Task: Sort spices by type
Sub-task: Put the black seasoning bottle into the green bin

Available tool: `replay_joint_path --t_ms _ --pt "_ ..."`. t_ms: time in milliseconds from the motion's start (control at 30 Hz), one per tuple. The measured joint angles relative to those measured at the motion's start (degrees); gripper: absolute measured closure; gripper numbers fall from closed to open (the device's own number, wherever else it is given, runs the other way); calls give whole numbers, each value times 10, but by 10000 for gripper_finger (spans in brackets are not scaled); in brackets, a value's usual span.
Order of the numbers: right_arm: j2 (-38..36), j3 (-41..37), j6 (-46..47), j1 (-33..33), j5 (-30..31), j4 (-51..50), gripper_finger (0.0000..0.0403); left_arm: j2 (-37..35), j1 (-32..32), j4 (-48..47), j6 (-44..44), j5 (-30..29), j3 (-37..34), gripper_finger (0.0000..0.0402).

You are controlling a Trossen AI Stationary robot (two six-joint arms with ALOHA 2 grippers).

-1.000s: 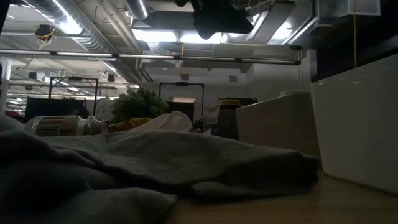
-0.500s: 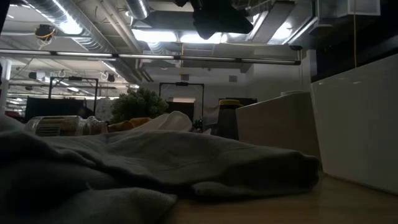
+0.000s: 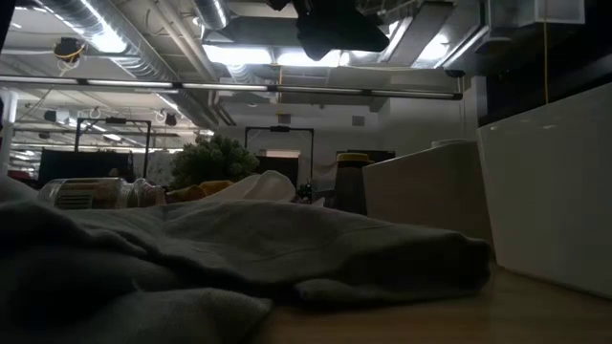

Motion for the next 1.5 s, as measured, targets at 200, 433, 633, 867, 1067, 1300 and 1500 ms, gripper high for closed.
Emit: replay_joint_path --t_ms 200,433,633,867,1067,1300,1500 --pt "0 0 -1 0 0 23 184 0 0 -3 0 0 0 128" --pt "0 0 -1 0 1 30 184 0 0 -4 0 0 0 128" --pt "0 -8 -1 0 6 31 184 0 0 -3 5 0 0 128" --pt "0 -59 -2 0 -27 77 184 0 0 -3 16 0 0 128" --pt "0 -94 -2 0 -31 104 184 0 0 -3 16 0 0 128" --pt "0 -102 -2 0 -30 105 180 0 0 -3 15 0 0 128" --pt "0 -102 -2 0 -30 104 139 0 1 -2 15 0 0 128"
